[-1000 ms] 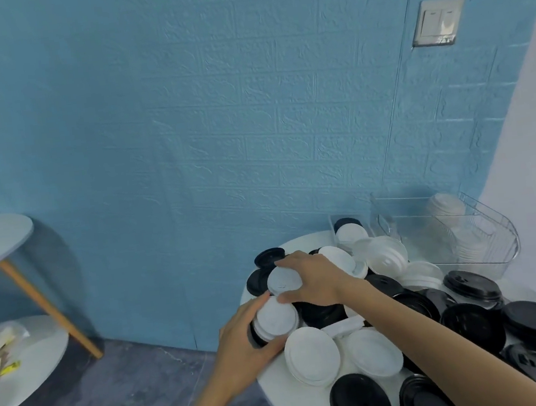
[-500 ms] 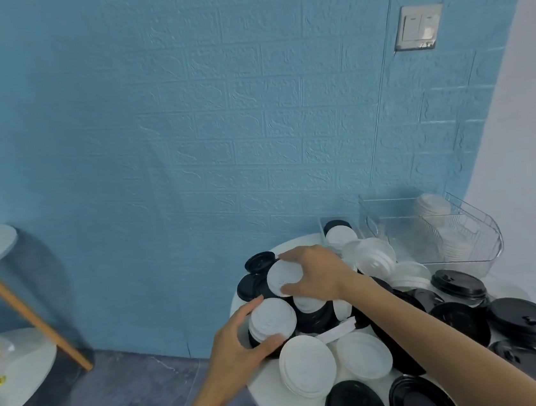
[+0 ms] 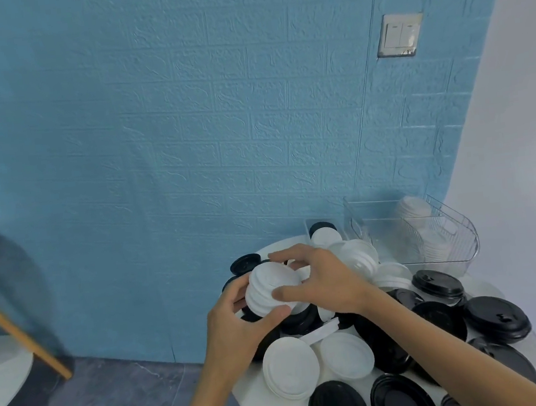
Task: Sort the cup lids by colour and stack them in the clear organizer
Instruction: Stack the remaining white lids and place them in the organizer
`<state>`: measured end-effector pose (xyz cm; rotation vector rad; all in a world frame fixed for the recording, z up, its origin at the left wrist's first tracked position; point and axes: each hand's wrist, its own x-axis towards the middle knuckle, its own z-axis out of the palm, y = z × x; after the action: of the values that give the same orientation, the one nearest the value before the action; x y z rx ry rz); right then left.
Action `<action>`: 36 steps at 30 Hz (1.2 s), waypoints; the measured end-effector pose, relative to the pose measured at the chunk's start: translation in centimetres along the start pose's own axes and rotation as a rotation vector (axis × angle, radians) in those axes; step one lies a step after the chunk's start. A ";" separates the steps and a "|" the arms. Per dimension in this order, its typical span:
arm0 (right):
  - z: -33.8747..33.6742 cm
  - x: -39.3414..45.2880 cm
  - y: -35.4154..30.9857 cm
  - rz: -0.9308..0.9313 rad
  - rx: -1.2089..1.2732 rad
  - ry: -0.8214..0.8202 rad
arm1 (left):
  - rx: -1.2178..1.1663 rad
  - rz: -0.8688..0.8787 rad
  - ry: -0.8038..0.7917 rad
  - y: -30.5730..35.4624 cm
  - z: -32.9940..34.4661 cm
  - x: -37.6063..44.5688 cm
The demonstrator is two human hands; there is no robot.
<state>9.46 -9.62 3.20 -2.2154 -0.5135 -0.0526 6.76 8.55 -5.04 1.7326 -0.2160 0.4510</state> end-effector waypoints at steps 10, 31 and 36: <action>-1.2 -1.3 -0.2 0.167 0.172 -0.111 | -0.016 -0.004 -0.002 -0.1 1.7 -0.8; -0.4 -0.9 -0.4 0.267 0.756 -0.337 | 0.028 0.117 -0.115 1.7 1.4 -0.2; -2.6 1.5 2.1 0.152 -0.033 -0.036 | 0.034 0.002 -0.004 -0.1 -0.2 0.0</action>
<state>11.97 -12.18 3.66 -2.2850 -0.3643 0.0589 6.82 8.79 -5.12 1.7663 -0.2142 0.4553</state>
